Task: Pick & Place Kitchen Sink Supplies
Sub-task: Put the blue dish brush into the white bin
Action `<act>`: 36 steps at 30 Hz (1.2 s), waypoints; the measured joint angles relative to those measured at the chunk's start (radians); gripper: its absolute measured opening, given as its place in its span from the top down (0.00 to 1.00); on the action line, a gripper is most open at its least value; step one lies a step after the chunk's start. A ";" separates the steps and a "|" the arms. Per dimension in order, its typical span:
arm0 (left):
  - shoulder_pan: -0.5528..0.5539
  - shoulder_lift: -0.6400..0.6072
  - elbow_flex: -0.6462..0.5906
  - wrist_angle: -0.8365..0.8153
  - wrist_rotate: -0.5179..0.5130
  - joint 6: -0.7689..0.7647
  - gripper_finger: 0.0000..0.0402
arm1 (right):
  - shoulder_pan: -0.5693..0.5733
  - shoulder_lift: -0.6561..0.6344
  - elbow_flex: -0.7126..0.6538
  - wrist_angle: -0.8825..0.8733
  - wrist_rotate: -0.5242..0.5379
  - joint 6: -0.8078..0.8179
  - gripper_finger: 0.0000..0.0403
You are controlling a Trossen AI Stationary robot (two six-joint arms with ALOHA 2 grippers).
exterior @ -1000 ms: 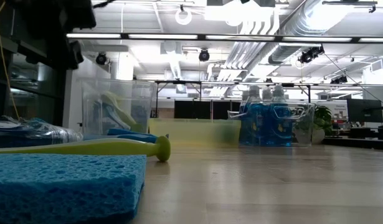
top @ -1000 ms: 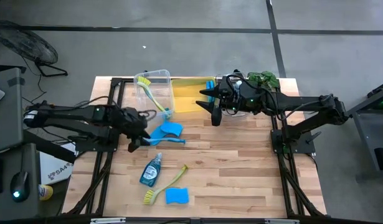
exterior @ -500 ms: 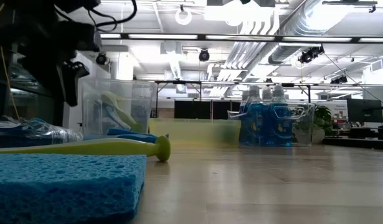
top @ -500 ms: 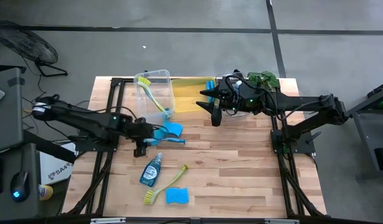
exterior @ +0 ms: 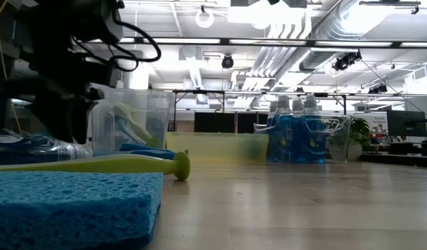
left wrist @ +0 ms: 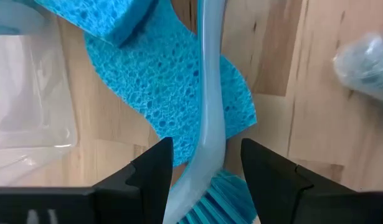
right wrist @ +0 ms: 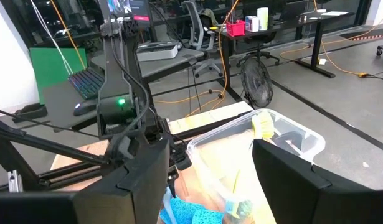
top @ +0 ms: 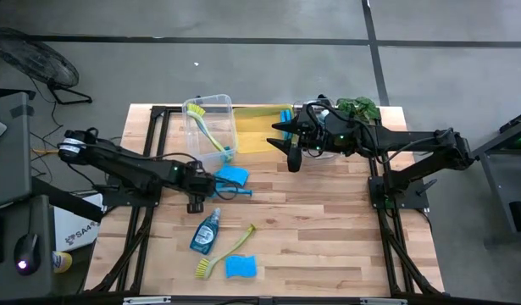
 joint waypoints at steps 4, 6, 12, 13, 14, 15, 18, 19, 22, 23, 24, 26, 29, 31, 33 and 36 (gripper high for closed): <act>0.000 0.032 0.000 0.004 0.002 0.000 0.54 | 0.000 0.000 0.000 -0.006 0.000 0.000 0.44; 0.000 0.044 0.000 0.007 0.002 0.000 0.54 | 0.000 0.000 0.000 -0.011 0.000 0.000 0.44; 0.000 0.060 0.000 0.015 0.003 0.000 0.57 | 0.000 0.000 0.000 -0.021 0.000 0.000 0.44; 0.000 0.060 0.000 0.015 0.003 0.000 0.59 | 0.000 0.000 0.000 -0.021 0.000 0.000 0.44; 0.000 0.060 0.000 0.015 0.003 0.000 0.61 | 0.000 0.000 0.000 -0.021 0.000 0.000 0.44; 0.000 0.060 0.000 0.015 0.003 0.000 0.63 | 0.000 0.000 0.000 -0.021 0.000 0.000 0.44; 0.000 0.060 0.000 0.010 0.014 0.000 0.71 | 0.000 0.000 0.000 -0.021 0.000 0.000 0.44; 0.000 0.060 0.000 0.010 0.026 0.000 0.74 | 0.000 0.000 0.000 -0.021 0.000 0.000 0.44; 0.000 0.060 0.000 0.010 0.055 0.000 0.82 | 0.000 0.000 0.000 -0.022 0.000 0.000 0.44; 0.000 0.060 0.000 0.010 0.065 0.000 0.84 | 0.000 0.000 0.000 -0.022 0.000 0.000 0.44; 0.000 0.059 0.000 0.009 0.074 -0.001 0.86 | 0.000 0.000 0.000 -0.022 0.000 0.000 0.44; 0.000 0.059 0.001 0.005 0.081 -0.001 0.87 | 0.000 0.000 0.000 -0.022 0.000 0.000 0.44; 0.000 0.059 0.001 -0.014 0.089 -0.001 0.86 | 0.000 0.000 0.000 -0.022 0.000 0.000 0.44; 0.000 0.055 0.001 -0.028 0.098 -0.003 0.84 | 0.000 0.000 0.000 -0.022 0.000 0.002 0.44; 0.000 0.050 0.005 -0.052 0.105 -0.005 0.84 | 0.000 0.000 0.000 -0.022 0.000 0.012 0.44; 0.000 0.050 0.029 -0.098 0.111 -0.004 0.84 | 0.000 0.000 0.000 -0.023 0.000 0.016 0.44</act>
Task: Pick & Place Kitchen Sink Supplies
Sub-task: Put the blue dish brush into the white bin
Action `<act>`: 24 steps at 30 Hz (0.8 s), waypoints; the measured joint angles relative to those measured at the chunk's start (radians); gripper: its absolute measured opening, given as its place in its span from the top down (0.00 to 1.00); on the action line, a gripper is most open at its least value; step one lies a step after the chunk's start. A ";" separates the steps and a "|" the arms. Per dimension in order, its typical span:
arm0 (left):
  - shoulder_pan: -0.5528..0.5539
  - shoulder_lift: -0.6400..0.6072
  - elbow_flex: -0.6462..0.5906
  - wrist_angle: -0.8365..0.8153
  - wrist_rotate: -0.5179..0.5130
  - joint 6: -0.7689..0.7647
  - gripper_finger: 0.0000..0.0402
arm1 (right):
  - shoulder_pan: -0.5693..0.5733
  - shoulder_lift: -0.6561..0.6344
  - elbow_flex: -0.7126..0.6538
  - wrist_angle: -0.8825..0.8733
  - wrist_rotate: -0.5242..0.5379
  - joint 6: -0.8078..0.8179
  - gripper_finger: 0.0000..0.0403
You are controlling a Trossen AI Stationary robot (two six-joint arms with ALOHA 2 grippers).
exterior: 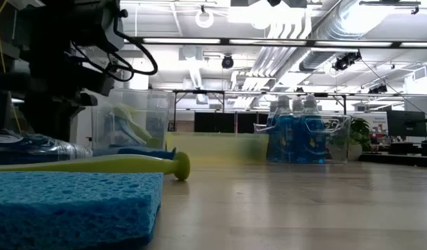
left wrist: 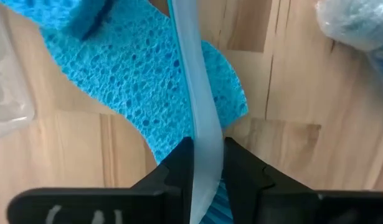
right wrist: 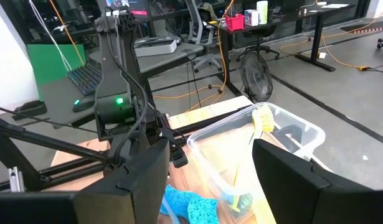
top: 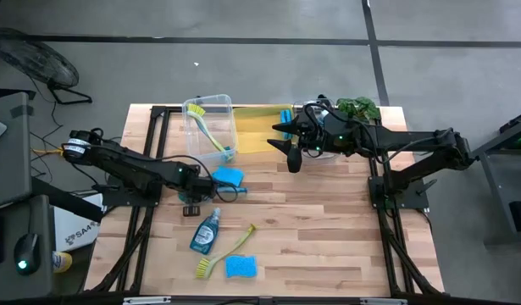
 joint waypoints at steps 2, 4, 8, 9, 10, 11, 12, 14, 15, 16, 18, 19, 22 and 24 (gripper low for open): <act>0.000 0.000 0.020 -0.024 0.000 0.001 0.85 | 0.000 0.000 0.000 0.000 0.000 0.000 0.44; 0.000 0.000 0.043 -0.031 0.014 0.003 0.85 | 0.000 0.000 0.000 0.000 0.000 0.001 0.44; 0.000 0.000 0.104 -0.092 0.016 0.010 0.85 | 0.000 0.000 0.000 -0.001 0.000 0.002 0.44; 0.000 0.000 0.121 -0.108 0.015 0.014 0.85 | 0.000 0.000 0.000 -0.001 0.000 0.002 0.44; 0.000 0.000 0.139 -0.120 0.013 0.023 0.85 | 0.000 0.000 0.000 -0.001 0.000 0.002 0.44; 0.000 0.000 0.158 -0.134 0.009 0.031 0.85 | 0.000 0.000 0.000 -0.001 0.000 0.002 0.44; 0.000 0.000 0.177 -0.151 0.009 0.037 0.85 | 0.000 0.000 0.000 -0.001 0.000 0.002 0.44; 0.000 0.000 0.215 -0.178 0.008 0.053 0.85 | 0.000 0.000 0.000 -0.001 0.000 0.002 0.44; 0.000 0.000 0.235 -0.183 0.007 0.058 0.85 | 0.000 0.000 0.000 -0.001 0.000 0.002 0.44; 0.000 0.000 0.254 -0.186 0.007 0.062 0.85 | 0.000 0.000 0.000 -0.001 0.000 0.002 0.44; 0.000 0.000 0.293 -0.199 -0.001 0.064 0.85 | 0.000 0.000 0.000 -0.004 0.000 0.002 0.44; 0.000 0.000 0.314 -0.207 -0.015 0.065 0.85 | 0.000 0.000 0.000 -0.007 0.000 0.002 0.44; 0.000 0.000 0.376 -0.209 -0.040 0.083 0.85 | 0.000 0.000 0.000 -0.016 0.000 0.002 0.44; 0.000 0.000 0.419 -0.216 -0.057 0.092 0.86 | 0.000 0.000 0.000 -0.017 0.000 0.002 0.44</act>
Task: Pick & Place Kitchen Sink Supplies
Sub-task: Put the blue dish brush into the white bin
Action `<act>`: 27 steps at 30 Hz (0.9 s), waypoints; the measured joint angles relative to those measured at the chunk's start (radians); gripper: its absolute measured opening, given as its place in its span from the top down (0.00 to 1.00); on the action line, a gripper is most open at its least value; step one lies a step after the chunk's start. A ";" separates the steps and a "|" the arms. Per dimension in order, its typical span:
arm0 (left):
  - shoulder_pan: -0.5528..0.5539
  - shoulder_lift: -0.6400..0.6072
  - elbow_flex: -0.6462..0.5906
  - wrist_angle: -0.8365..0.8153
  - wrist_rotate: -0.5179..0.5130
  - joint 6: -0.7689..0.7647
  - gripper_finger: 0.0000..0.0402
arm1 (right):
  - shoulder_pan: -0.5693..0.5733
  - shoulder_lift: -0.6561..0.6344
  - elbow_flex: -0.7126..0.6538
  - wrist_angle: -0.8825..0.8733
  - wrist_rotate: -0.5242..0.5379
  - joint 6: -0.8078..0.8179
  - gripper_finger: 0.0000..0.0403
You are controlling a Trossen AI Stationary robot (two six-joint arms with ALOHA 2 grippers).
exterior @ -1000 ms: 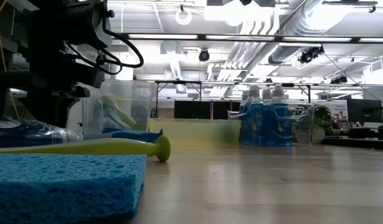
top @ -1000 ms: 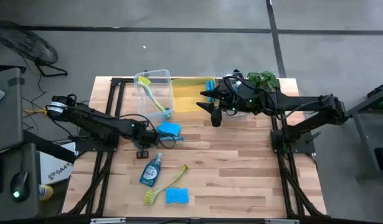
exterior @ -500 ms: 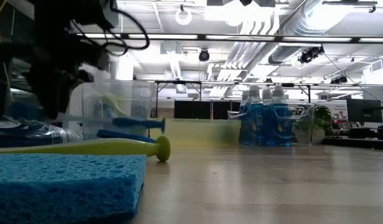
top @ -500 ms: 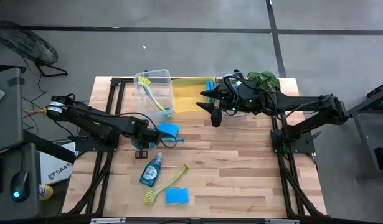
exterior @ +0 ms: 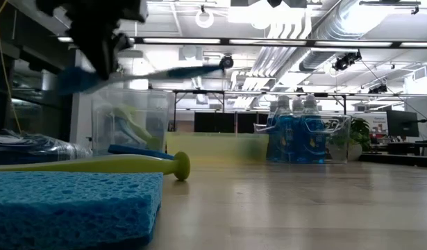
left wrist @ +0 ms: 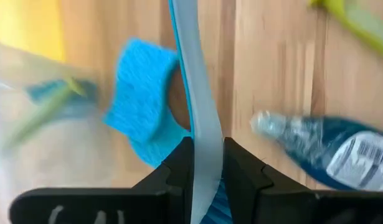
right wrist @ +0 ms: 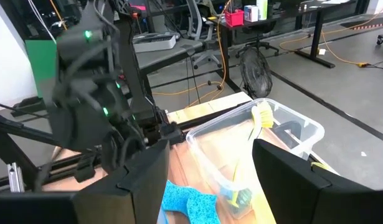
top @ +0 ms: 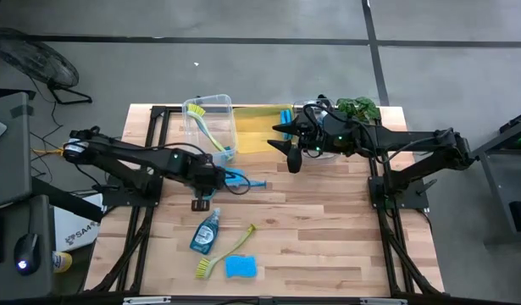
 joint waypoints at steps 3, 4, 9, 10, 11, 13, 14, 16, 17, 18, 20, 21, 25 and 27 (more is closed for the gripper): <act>0.000 0.000 0.070 -0.020 -0.051 0.013 0.86 | 0.000 0.000 0.000 0.000 0.000 0.000 0.44; 0.000 0.000 0.091 -0.022 -0.073 0.020 0.86 | 0.000 0.000 0.000 0.001 0.001 0.000 0.44; 0.000 -0.022 0.194 -0.052 -0.224 0.026 0.86 | 0.000 -0.006 0.000 0.005 0.086 0.006 0.44; 0.000 -0.030 0.209 -0.055 -0.255 0.026 0.86 | 0.000 -0.007 0.000 0.004 0.096 0.002 0.44; 0.000 -0.039 0.223 -0.058 -0.283 0.026 0.86 | 0.000 -0.013 0.000 0.001 0.101 -0.005 0.44; 0.000 -0.065 0.244 -0.059 -0.333 0.025 0.86 | 0.000 -0.026 0.000 -0.034 0.106 -0.015 0.44; 0.000 -0.081 0.250 -0.058 -0.355 0.021 0.86 | 0.000 -0.035 0.000 -0.063 0.109 -0.013 0.44; 0.000 -0.119 0.252 -0.058 -0.386 0.007 0.86 | 0.001 -0.054 0.000 -0.160 0.131 0.009 0.44; 0.000 -0.138 0.253 -0.059 -0.401 -0.005 0.86 | 0.001 -0.064 0.000 -0.214 0.143 0.021 0.44; 0.000 -0.159 0.253 -0.057 -0.408 -0.017 0.86 | 0.001 -0.072 0.000 -0.259 0.154 0.029 0.44; 0.000 -0.195 0.253 -0.047 -0.415 -0.037 0.86 | 0.000 -0.085 0.000 -0.320 0.155 0.030 0.44; 0.000 -0.215 0.253 -0.025 -0.418 -0.040 0.86 | 0.000 -0.089 0.000 -0.326 0.146 0.021 0.44; 0.000 -0.265 0.253 0.076 -0.417 -0.032 0.86 | 0.000 -0.083 0.000 -0.249 0.067 -0.039 0.44; 0.000 -0.277 0.253 0.128 -0.412 -0.009 0.86 | 0.001 -0.065 0.000 -0.188 0.033 -0.064 0.44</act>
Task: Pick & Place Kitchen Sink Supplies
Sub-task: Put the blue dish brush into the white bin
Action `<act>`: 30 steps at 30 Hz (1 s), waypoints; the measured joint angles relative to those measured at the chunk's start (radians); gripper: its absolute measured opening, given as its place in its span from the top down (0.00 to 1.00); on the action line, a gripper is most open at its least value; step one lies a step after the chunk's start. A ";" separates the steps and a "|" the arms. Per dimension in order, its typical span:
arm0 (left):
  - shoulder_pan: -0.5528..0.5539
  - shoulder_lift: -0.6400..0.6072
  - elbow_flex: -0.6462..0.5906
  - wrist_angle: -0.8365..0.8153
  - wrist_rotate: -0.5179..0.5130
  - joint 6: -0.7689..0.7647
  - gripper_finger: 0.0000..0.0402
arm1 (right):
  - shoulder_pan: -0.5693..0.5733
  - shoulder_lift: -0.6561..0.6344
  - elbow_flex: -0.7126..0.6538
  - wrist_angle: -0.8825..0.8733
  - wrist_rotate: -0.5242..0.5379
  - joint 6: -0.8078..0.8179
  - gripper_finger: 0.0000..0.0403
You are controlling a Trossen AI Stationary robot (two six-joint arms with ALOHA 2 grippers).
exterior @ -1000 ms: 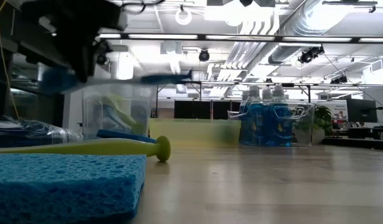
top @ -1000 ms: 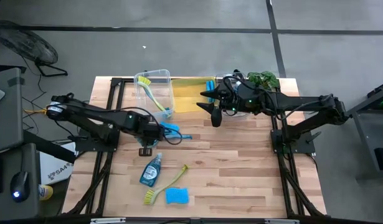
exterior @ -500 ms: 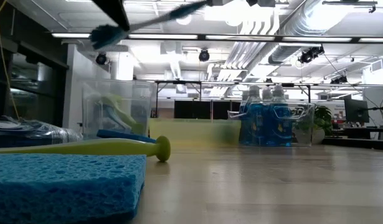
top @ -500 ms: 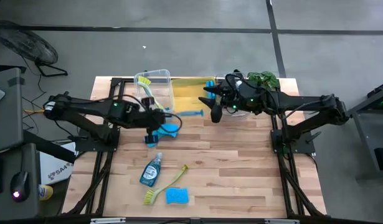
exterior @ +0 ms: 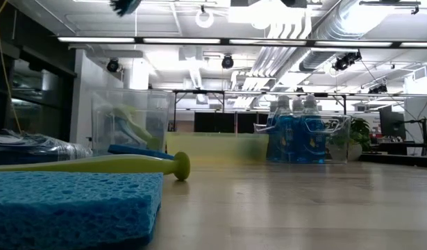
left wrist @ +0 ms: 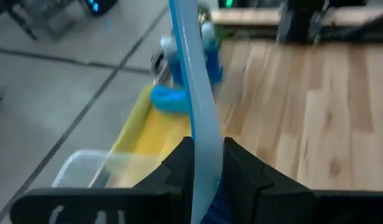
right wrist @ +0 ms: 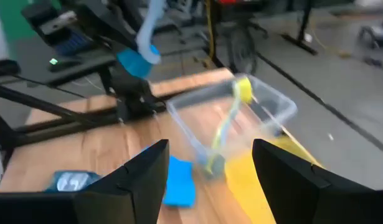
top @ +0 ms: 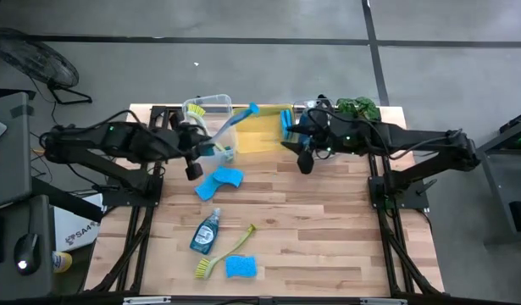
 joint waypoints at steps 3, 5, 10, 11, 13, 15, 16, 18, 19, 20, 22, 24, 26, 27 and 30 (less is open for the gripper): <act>0.000 0.001 0.000 0.101 0.007 0.043 0.86 | 0.000 0.036 0.000 0.095 -0.051 -0.013 0.44; 0.000 0.005 -0.001 0.161 0.026 0.075 0.86 | -0.001 0.062 0.000 0.168 -0.088 -0.014 0.44; 0.000 0.030 -0.001 0.321 0.048 0.136 0.86 | -0.001 0.110 -0.001 0.371 -0.165 -0.031 0.44; 0.000 0.032 -0.001 0.347 0.054 0.143 0.86 | 0.000 0.115 -0.001 0.405 -0.170 -0.036 0.44; 0.000 0.034 -0.001 0.379 0.067 0.151 0.86 | 0.000 0.118 -0.001 0.471 -0.178 -0.040 0.44; 0.000 0.045 -0.001 0.443 0.070 0.157 0.86 | -0.001 0.118 0.000 0.510 -0.184 -0.042 0.44; 0.000 0.050 -0.001 0.460 0.072 0.162 0.86 | -0.001 0.120 0.000 0.526 -0.186 -0.047 0.44; 0.000 0.066 -0.002 0.506 0.097 0.179 0.86 | -0.001 0.124 0.000 0.553 -0.186 -0.058 0.44; 0.000 0.075 -0.001 0.537 0.110 0.184 0.86 | -0.001 0.126 -0.001 0.567 -0.187 -0.059 0.44; 0.000 0.081 -0.001 0.553 0.117 0.192 0.86 | -0.001 0.131 -0.001 0.587 -0.187 -0.058 0.44; 0.000 0.103 -0.001 0.586 0.118 0.208 0.86 | -0.001 0.140 -0.001 0.633 -0.198 -0.059 0.44; 0.000 0.123 -0.001 0.603 0.118 0.215 0.86 | -0.001 0.150 -0.001 0.666 -0.226 -0.059 0.45; 0.000 0.146 -0.001 0.634 0.123 0.218 0.86 | -0.001 0.153 -0.001 0.691 -0.242 -0.059 0.45; 0.000 0.153 -0.001 0.640 0.131 0.218 0.86 | 0.000 0.153 -0.001 0.693 -0.244 -0.056 0.45; 0.000 0.173 -0.001 0.687 0.151 0.218 0.86 | 0.000 0.154 -0.001 0.696 -0.244 -0.051 0.45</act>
